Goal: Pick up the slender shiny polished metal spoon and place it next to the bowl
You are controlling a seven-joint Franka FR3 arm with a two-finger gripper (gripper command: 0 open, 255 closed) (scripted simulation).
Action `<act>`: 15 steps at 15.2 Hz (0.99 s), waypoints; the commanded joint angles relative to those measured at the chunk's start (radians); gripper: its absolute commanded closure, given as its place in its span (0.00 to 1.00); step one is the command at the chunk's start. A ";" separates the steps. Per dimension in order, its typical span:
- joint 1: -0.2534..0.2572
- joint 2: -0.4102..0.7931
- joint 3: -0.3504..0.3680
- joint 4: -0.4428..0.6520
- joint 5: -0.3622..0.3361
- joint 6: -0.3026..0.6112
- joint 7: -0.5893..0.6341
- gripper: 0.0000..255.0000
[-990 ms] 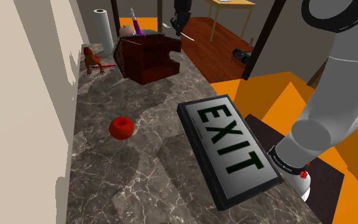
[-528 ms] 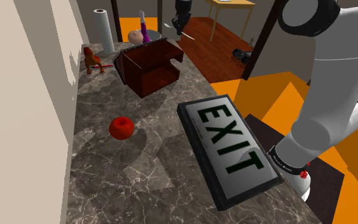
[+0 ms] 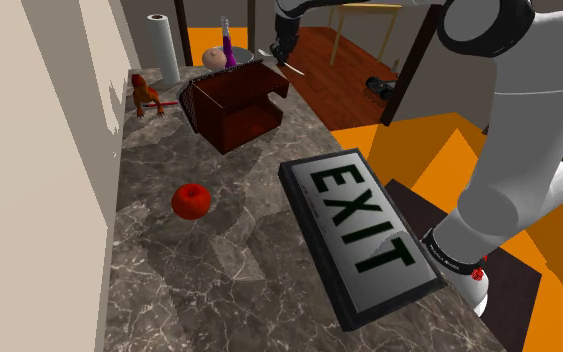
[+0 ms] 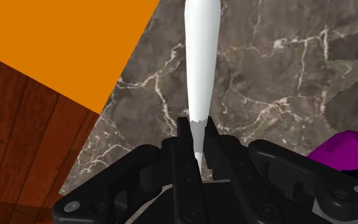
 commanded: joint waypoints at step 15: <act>-0.002 0.047 -0.015 -0.140 -0.030 0.184 0.041 1.00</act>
